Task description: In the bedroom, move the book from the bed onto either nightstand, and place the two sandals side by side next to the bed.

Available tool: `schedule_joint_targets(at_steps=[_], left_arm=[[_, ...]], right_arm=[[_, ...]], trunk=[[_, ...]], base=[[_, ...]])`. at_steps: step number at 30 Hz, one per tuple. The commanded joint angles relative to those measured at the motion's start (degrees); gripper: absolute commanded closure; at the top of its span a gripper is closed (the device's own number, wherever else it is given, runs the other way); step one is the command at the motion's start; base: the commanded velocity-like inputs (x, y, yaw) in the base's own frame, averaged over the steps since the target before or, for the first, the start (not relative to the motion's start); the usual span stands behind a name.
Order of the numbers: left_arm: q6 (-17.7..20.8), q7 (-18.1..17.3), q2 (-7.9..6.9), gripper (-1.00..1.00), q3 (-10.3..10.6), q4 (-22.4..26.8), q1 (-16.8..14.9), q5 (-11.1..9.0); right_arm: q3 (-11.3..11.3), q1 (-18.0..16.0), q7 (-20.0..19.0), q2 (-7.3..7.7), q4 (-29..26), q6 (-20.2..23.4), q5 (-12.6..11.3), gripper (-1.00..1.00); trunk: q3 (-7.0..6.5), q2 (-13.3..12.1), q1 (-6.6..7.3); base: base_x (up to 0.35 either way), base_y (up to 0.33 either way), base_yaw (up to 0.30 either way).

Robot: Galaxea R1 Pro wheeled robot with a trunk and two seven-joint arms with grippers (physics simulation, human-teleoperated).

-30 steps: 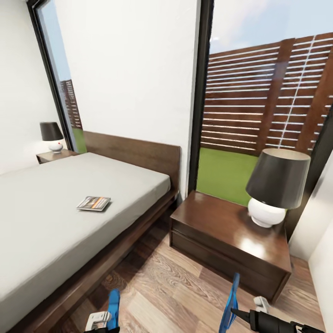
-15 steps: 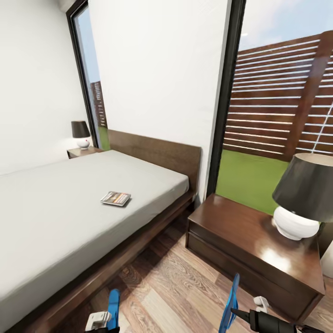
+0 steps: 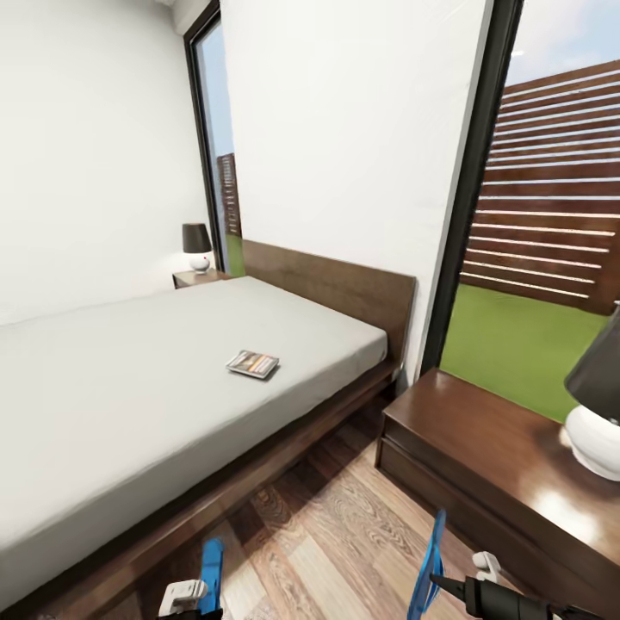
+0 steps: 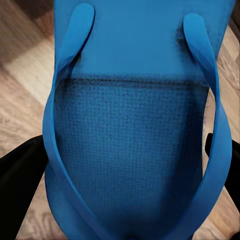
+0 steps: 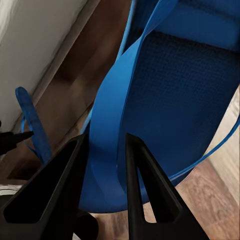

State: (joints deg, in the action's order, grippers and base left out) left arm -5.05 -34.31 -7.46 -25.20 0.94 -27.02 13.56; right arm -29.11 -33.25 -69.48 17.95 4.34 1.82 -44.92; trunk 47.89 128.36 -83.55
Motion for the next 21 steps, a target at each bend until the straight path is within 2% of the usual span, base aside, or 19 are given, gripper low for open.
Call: schedule_joint_targets(at_steps=[1,21], left_arm=[[-0.4,-0.06,-0.01,1.0,-0.38,-0.06,-0.05,0.63],[-0.4,-0.06,-0.01,1.0,-0.37,-0.06,-0.05,0.64]], right_arm=[[-0.42,-0.06,-0.39,-0.02,0.14,0.28,-0.61,1.0],[-0.42,-0.06,-0.38,-0.02,0.14,0.28,-0.61,1.0]], trunk=[[0.06,0.03,0.01],[0.06,0.03,0.01]], base=[[0.0,0.0,0.291],[0.0,0.0,0.292]])
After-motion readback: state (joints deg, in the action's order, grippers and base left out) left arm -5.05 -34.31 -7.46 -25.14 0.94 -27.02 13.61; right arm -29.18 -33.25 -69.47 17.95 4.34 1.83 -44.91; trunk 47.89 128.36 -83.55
